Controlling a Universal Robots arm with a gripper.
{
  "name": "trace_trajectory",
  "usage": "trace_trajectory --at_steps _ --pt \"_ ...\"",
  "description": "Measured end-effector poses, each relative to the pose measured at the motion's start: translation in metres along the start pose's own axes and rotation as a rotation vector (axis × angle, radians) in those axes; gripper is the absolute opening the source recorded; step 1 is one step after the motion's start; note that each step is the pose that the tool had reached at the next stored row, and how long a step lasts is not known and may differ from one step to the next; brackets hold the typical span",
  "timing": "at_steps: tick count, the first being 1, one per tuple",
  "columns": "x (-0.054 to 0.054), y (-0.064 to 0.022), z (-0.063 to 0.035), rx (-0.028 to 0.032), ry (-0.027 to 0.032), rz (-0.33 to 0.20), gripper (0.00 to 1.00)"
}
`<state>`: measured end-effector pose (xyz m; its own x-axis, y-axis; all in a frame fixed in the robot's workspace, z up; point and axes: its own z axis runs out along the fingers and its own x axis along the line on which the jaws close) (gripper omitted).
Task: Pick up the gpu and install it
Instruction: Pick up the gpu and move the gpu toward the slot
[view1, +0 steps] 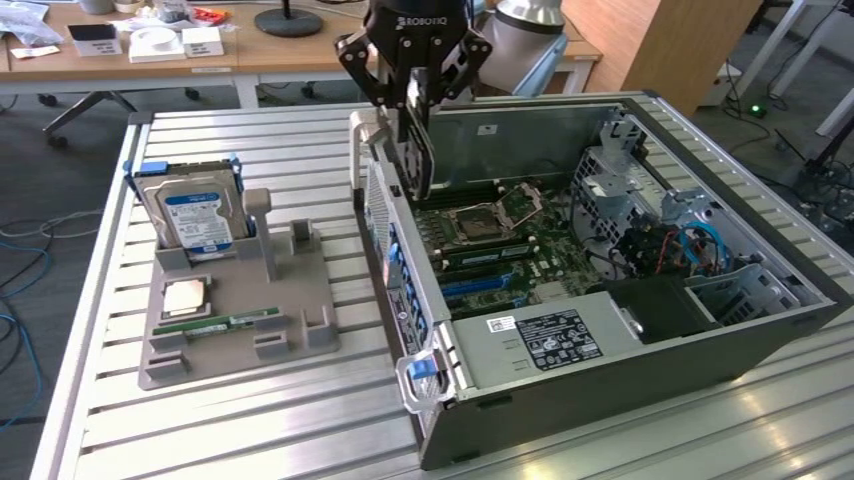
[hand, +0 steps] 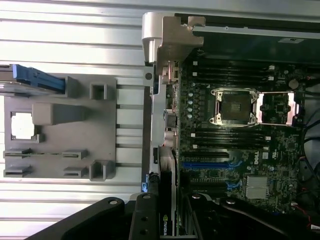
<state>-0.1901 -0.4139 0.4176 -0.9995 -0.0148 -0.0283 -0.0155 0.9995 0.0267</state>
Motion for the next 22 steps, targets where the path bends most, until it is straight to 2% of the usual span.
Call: trace_trajectory --at_steps 22 --pt "-0.033 -0.0005 0.0009 0.0001 0.0000 0.000 0.26"
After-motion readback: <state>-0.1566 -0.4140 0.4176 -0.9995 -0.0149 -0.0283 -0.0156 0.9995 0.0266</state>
